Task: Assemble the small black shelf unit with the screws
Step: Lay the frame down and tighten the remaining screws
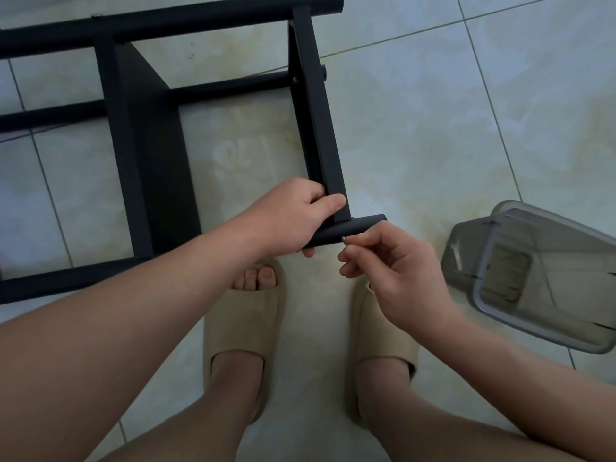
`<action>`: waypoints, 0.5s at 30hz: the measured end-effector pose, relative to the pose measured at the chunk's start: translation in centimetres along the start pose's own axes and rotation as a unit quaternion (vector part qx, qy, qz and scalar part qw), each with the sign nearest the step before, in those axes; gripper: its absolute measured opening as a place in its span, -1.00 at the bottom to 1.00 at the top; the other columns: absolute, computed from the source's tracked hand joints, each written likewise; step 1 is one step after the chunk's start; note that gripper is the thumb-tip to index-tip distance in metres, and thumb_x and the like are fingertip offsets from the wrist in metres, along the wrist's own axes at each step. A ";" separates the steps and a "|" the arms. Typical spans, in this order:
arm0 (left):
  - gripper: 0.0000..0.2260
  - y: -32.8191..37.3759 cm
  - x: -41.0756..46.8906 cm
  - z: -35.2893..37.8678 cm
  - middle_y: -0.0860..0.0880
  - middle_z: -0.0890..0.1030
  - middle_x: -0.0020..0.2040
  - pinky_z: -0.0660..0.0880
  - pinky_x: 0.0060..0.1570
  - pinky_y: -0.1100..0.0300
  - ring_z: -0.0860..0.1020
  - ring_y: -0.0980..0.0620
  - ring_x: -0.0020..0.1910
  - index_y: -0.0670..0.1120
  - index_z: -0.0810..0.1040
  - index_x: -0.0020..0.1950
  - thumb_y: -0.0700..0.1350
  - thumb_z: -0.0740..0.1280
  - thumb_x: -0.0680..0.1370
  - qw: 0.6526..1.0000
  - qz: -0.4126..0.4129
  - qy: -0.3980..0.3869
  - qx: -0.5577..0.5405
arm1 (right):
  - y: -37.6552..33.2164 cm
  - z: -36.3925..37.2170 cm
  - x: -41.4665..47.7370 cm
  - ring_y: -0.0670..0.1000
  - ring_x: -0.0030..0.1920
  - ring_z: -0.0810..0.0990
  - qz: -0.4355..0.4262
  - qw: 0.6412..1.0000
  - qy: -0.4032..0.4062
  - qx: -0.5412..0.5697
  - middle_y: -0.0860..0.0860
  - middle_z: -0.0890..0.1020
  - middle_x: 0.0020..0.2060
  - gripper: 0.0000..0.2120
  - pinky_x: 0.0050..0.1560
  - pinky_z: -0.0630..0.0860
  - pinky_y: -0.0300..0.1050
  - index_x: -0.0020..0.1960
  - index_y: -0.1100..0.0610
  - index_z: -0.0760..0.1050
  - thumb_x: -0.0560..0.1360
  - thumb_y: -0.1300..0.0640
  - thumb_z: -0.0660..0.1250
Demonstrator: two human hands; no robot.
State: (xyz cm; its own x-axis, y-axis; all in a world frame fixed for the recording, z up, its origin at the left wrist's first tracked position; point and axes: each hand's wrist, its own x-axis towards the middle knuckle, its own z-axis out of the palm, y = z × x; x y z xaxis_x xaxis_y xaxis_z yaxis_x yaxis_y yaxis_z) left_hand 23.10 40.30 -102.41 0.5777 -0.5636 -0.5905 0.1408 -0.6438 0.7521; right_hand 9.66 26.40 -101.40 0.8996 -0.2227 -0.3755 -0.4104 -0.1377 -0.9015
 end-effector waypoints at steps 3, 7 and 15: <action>-0.61 -0.1 0.0 0.1 -0.30 0.64 -0.17 0.58 -0.25 -0.11 0.64 -0.08 -0.44 -0.28 0.55 -0.03 0.06 0.21 0.67 1.000 -0.001 0.000 -0.002 | 0.0 0.2 0.0 0.05 -0.23 0.72 -0.003 1.000 0.004 0.004 -0.02 0.70 -0.25 -0.92 -0.13 0.65 -0.08 -0.10 -0.04 0.57 0.51 0.14 0.35; -0.61 -0.3 0.1 0.0 -0.25 0.65 -0.22 0.57 -0.33 -0.04 0.63 -0.06 -0.46 -0.25 0.57 -0.06 0.09 0.25 0.65 1.000 -0.003 -0.005 -0.024 | 0.1 0.3 0.0 0.03 -0.26 0.70 0.001 1.000 0.000 0.007 -0.03 0.69 -0.27 -0.97 -0.16 0.62 -0.14 -0.10 0.04 0.54 0.52 0.14 0.34; -0.64 -0.8 0.2 0.1 -0.03 0.63 -0.41 0.43 -0.49 0.27 0.64 -0.01 -0.47 -0.15 0.59 -0.18 0.15 0.38 0.56 1.000 -0.006 0.002 -0.012 | -0.2 0.3 0.1 0.04 -0.30 0.69 0.016 0.999 -0.008 0.042 0.02 0.69 -0.28 -0.95 -0.20 0.58 -0.19 -0.11 0.07 0.55 0.51 0.17 0.33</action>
State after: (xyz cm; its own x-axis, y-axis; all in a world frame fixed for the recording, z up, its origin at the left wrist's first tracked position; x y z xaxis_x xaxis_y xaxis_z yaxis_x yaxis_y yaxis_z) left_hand 23.03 40.63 -103.15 0.5796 -0.5537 -0.5979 0.1675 -0.6371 0.7524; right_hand 9.88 26.74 -101.32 0.8888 -0.2105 -0.4071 -0.4257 -0.0498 -0.9035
